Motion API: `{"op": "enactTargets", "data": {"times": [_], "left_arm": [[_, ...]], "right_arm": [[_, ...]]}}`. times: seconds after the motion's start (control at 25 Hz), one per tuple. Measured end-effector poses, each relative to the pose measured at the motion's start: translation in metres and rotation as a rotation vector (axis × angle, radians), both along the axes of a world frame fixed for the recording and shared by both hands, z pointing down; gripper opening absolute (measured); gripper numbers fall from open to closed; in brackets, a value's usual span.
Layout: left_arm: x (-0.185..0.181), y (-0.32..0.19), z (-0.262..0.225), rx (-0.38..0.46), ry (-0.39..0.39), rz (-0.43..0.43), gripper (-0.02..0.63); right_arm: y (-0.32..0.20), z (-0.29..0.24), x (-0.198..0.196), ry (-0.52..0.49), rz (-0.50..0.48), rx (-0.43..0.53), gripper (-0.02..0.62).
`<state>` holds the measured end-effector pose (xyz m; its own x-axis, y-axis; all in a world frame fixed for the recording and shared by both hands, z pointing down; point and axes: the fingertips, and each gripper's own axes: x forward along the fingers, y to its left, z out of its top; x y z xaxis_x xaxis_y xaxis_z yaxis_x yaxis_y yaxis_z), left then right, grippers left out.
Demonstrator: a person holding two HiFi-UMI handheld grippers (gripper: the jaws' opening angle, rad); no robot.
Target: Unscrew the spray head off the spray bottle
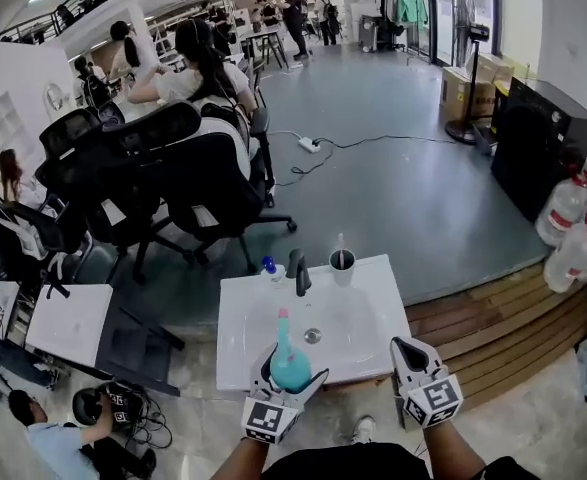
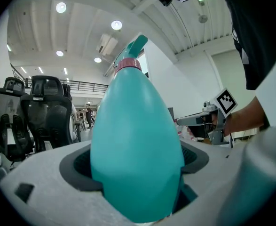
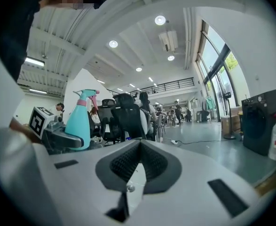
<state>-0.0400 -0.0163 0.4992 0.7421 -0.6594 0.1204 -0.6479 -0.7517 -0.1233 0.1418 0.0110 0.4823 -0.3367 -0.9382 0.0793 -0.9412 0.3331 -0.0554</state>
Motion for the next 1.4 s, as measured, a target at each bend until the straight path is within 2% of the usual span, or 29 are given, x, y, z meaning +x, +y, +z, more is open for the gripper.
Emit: {"op": "enactTargets", "data": {"times": [0.32,0.6,1.0,1.4], "left_arm": [[0.041,-0.026,0.006,-0.016,-0.027,-0.049,0.472],[0.05,-0.038,0.009,-0.022,-0.037,-0.047,0.472],[0.007,-0.091,0.01,-0.019,-0.031,-0.029,0.472],[-0.04,-0.133,0.014,-0.037,0.008,0.041,0.472]], "right_arm": [[-0.038,0.003,0.035,-0.013,-0.089,-0.008,0.005],[-0.066,0.006,0.024,-0.013,-0.158,-0.016,0.005],[-0.115,-0.003,-0.016,0.008,-0.14,0.003,0.005],[-0.148,-0.002,-0.072,0.018,-0.071,-0.005,0.005]]}}
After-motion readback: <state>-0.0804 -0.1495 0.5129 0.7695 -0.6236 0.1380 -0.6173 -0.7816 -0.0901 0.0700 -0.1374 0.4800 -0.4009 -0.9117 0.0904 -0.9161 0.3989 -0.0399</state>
